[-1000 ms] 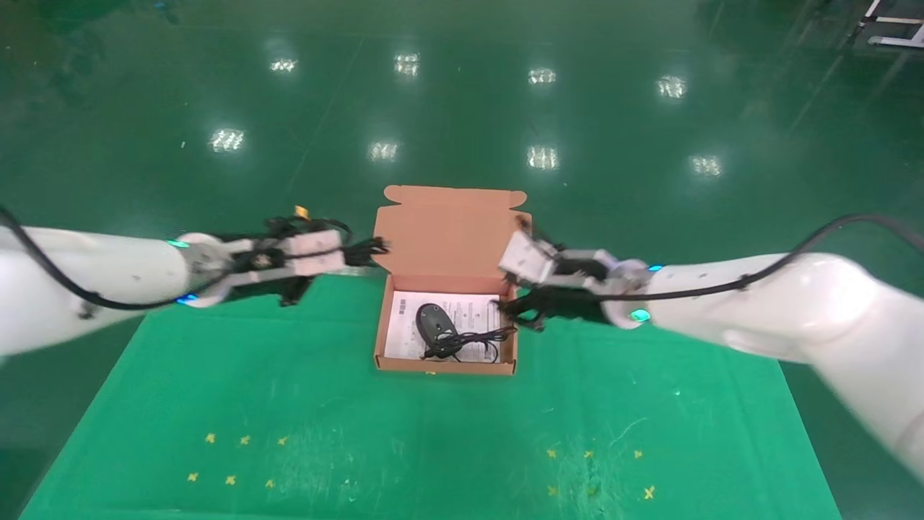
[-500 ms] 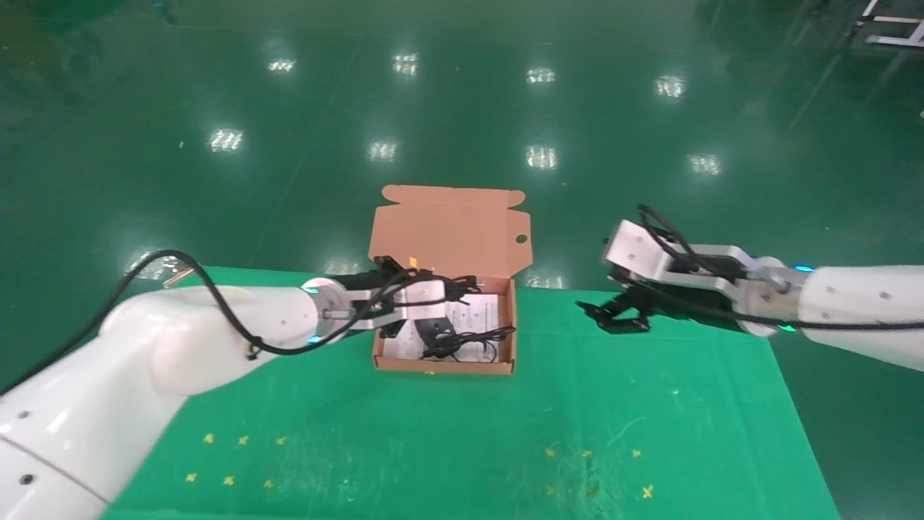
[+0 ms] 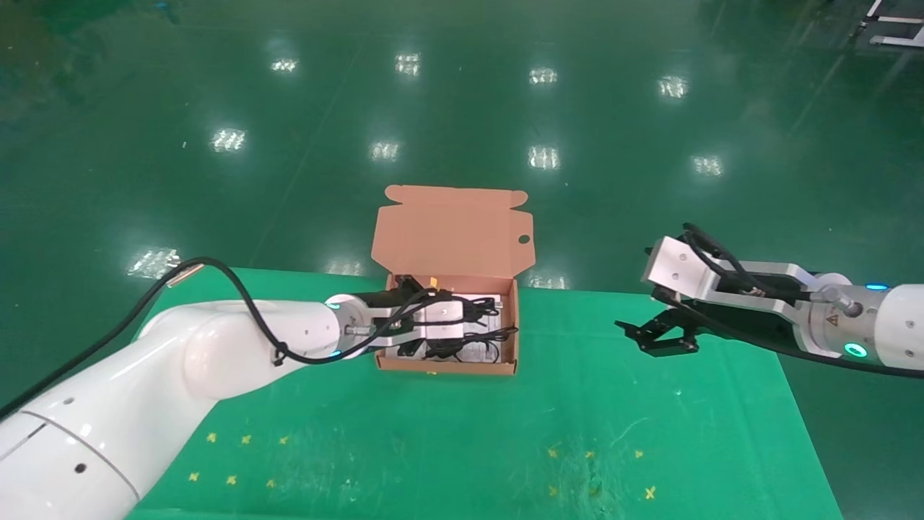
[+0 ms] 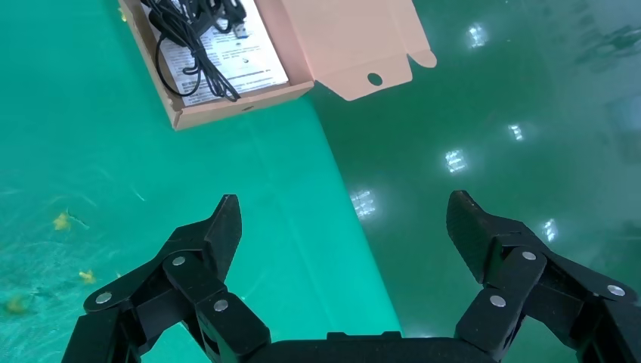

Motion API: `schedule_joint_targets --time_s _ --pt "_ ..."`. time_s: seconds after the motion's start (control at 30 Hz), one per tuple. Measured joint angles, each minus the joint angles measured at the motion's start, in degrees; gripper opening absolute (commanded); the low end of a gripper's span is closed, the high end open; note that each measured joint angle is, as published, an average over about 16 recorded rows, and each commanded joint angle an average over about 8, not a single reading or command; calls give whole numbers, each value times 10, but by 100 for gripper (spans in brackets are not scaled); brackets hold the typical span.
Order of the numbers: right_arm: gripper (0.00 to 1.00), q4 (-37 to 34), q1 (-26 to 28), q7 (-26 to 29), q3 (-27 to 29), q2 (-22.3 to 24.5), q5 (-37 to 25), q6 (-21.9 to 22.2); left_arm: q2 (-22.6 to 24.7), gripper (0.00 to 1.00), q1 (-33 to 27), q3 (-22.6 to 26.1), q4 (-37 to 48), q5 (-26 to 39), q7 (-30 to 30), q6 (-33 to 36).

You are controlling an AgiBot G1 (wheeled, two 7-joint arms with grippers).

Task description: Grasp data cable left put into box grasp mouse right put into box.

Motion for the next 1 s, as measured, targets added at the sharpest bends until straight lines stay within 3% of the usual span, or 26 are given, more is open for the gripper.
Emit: schedule_joint_targets --time_s 0.6,1.0 --pt "100 -12 3 -11 6 -7 5 2 -13 100 -4 -7 -19 -1 -7 0" --pt "100 -32 60 -40 22 -21 -21 -13 -42 100 -43 -35 -49 -8 -41 -36"
